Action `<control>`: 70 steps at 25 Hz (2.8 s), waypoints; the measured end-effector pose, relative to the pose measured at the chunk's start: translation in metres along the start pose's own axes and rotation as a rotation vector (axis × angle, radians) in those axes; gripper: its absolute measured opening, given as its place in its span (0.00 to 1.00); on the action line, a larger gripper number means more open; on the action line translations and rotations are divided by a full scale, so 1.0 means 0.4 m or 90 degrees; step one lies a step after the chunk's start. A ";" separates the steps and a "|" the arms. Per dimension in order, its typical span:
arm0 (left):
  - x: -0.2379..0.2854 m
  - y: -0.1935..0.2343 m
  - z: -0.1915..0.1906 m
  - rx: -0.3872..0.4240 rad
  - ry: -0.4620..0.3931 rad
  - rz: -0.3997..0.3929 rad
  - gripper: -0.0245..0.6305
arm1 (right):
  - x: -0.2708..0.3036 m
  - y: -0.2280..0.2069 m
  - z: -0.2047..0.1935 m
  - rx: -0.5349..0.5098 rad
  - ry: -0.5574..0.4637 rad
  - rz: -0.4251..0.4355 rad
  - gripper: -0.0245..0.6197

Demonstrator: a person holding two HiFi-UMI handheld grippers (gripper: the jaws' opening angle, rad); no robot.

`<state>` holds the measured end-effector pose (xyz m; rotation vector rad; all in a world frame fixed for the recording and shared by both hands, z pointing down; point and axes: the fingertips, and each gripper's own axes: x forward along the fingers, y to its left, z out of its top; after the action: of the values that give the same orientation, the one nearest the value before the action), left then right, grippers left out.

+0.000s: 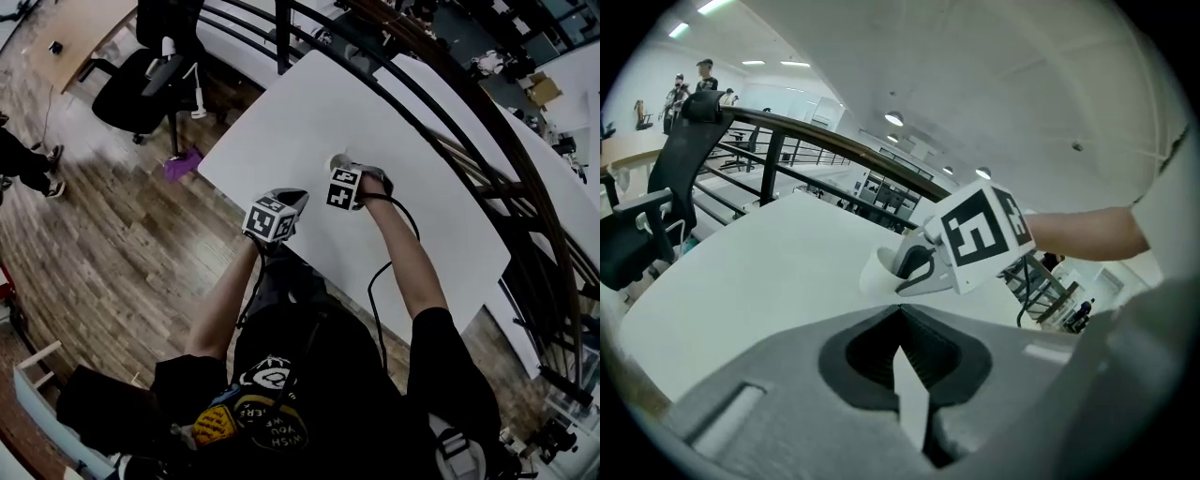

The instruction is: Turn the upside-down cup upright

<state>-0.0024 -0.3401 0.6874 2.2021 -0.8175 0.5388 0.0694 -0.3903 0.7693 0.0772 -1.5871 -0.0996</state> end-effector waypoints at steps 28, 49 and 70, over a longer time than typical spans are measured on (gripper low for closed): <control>-0.011 -0.067 -0.026 -0.037 -0.046 0.021 0.04 | -0.059 0.032 0.037 0.073 -0.124 0.004 0.16; -0.276 -0.219 0.031 0.036 -0.242 0.163 0.04 | -0.558 0.236 -0.109 0.673 -0.699 -0.151 0.04; -0.604 -0.433 -0.169 0.129 -0.276 0.116 0.04 | -0.729 0.675 0.043 0.787 -0.747 -0.349 0.04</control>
<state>-0.0638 -0.1010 0.5081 2.4879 -1.2453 0.2364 0.0611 -0.0891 0.5098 1.6680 -2.5042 0.5221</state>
